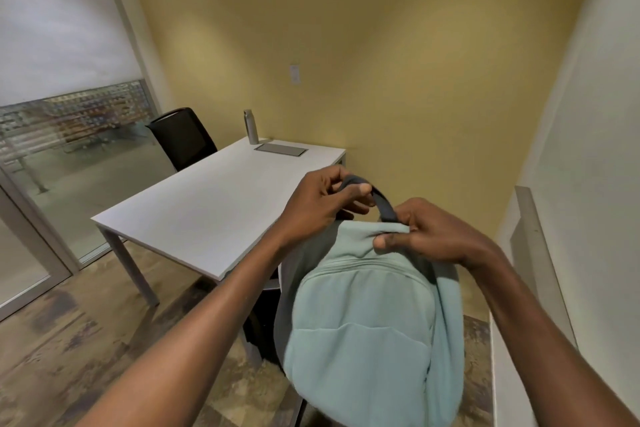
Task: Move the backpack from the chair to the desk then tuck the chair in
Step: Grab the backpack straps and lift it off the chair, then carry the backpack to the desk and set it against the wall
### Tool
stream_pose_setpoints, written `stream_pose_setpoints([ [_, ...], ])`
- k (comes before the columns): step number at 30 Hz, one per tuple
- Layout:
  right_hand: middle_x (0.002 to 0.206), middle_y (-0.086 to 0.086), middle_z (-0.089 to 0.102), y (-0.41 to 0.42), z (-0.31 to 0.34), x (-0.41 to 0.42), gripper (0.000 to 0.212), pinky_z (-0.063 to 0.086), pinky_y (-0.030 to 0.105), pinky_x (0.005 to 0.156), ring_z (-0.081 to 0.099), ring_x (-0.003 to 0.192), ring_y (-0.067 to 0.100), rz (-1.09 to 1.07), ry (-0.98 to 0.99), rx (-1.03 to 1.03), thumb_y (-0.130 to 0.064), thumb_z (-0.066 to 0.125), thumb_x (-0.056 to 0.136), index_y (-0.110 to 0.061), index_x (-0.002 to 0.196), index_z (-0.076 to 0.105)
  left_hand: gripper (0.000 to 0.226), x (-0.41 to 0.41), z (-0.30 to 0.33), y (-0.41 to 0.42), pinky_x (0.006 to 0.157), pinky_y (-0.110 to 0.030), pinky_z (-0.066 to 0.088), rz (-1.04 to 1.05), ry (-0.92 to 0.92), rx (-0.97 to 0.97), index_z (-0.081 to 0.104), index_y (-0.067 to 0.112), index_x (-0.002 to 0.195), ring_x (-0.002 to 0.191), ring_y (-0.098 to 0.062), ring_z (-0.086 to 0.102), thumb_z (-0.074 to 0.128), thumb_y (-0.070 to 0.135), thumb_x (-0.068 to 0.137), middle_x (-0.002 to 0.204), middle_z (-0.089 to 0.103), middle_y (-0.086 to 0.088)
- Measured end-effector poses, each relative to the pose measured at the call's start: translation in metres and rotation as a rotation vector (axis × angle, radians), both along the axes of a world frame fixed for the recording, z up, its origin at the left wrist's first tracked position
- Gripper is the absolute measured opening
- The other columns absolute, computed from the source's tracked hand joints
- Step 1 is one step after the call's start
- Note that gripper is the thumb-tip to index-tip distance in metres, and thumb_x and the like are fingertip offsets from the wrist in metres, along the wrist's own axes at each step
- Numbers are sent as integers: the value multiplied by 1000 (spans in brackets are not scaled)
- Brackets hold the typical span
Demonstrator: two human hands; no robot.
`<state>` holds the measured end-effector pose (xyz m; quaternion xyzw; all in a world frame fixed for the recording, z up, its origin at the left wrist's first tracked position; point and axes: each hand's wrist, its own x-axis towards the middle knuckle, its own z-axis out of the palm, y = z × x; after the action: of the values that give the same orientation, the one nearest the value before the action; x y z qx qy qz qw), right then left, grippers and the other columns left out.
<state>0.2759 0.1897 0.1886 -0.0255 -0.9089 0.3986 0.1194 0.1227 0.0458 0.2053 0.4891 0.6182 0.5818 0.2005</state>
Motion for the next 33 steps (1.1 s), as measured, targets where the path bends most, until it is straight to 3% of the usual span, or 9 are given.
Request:
stream_pose_setpoints([
  [6,56,-13,61,44,50,21,15,36,18,54,51,52,1,11,-6,-2,-16,74,86,-24,74,75,27,3,19,32,87,-55,57,-13,-31,-12,72,4,98,85,-25,75,71,30,91,91,78,-12],
  [8,60,-2,64,62,63,24,10,38,26,58,53,58,8,-30,9,29,-24,77,84,-16,78,77,42,1,24,40,76,-43,56,-25,-30,-20,72,4,102,85,-19,72,70,44,88,95,79,-9],
  [10,72,22,68,77,76,27,23,40,35,63,56,64,20,-61,40,62,-34,76,81,-12,83,77,64,-1,27,49,82,-38,51,-63,-44,10,73,5,105,90,-22,67,71,62,78,101,78,-9],
  [14,78,26,69,101,101,31,9,43,35,65,60,67,19,-116,124,83,-17,75,85,-8,82,77,75,-6,24,70,84,-27,48,-177,-42,89,75,6,96,89,-14,63,72,74,65,93,69,-5],
  [20,76,15,71,135,112,12,10,46,34,65,61,68,15,-172,150,125,-14,73,86,-4,84,75,76,-23,35,99,88,-32,55,-348,-92,53,69,14,119,108,-26,70,84,61,61,118,73,-9],
  [22,73,8,69,147,112,4,11,46,32,64,60,66,13,-190,153,130,-13,73,87,-3,84,75,61,-32,39,110,89,-32,55,-347,-24,27,69,17,119,110,-26,70,80,48,68,119,73,-9],
  [28,66,7,57,192,110,-20,21,37,36,60,50,61,20,-261,85,133,-24,73,84,-3,80,72,11,-52,49,154,69,-27,53,-367,82,4,77,20,88,74,-16,69,66,21,91,83,74,-1],
  [31,63,2,54,213,111,-28,21,34,33,58,48,59,16,-293,56,117,-22,73,84,-2,78,70,34,-58,47,183,55,-18,46,-337,116,0,74,25,69,58,-5,61,60,13,98,67,68,9],
  [33,60,-4,54,227,110,-32,17,34,30,56,47,56,12,-312,36,116,-20,73,85,-6,75,71,28,-60,46,201,55,-20,48,-344,122,-15,74,20,79,62,-9,64,57,14,100,72,71,5],
])
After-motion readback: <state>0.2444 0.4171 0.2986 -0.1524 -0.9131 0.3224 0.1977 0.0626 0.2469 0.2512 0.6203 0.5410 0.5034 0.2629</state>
